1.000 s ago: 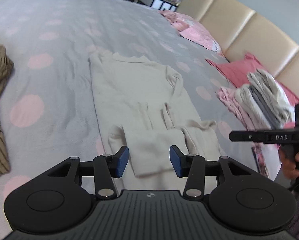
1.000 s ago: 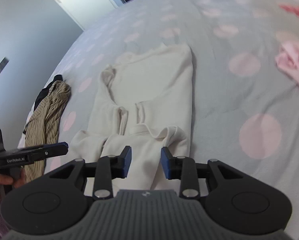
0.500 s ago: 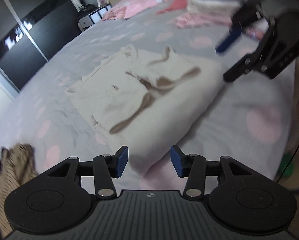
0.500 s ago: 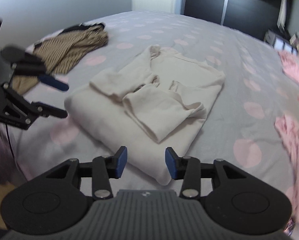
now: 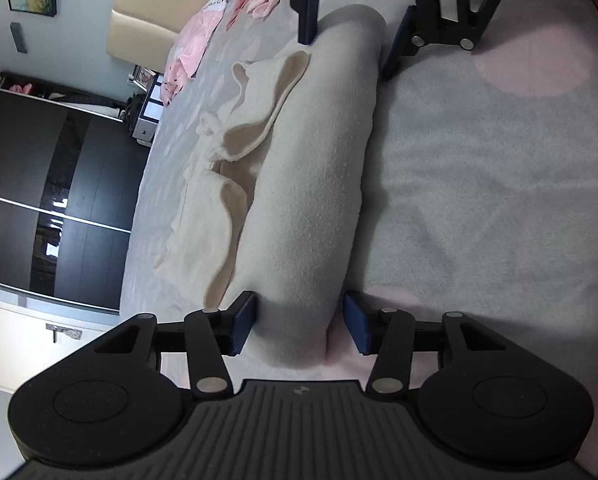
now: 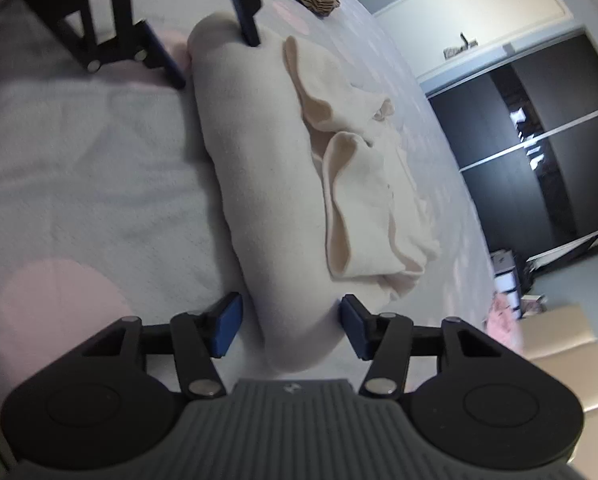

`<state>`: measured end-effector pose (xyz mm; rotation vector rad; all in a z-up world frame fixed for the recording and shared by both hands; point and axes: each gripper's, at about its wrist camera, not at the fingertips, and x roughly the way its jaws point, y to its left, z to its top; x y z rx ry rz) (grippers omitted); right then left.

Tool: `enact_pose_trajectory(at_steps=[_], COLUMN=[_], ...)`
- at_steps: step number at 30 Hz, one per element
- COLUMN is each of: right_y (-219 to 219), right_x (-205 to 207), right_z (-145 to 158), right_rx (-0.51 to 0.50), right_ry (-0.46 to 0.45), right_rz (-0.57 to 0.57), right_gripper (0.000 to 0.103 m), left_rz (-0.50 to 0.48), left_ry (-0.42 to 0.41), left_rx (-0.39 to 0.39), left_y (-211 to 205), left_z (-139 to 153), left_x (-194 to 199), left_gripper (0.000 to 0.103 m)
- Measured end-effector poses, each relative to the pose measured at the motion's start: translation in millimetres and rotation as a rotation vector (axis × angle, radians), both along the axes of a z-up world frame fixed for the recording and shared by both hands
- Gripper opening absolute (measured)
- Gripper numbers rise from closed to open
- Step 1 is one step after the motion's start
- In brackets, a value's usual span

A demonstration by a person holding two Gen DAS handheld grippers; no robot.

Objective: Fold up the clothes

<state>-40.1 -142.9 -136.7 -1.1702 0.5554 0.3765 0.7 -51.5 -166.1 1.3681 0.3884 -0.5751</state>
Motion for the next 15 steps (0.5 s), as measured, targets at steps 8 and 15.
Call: enact_pose_trajectory(at_steps=[8, 15], right_y=[1, -6], right_x=[10, 16], right_z=[-7, 41], right_rx=[-0.047, 0.053], right_ry=[-0.026, 0.003], right_rz=[0.017, -0.021], right_gripper=[0.028, 0.023], left_rz=[0.060, 0.120], left_ry=[0.104, 0.205], left_rx=[-0.078, -0.180], left_y=[3, 16], left_z=[15, 65], left_x=[13, 10], left_gripper=[0.026, 0.022])
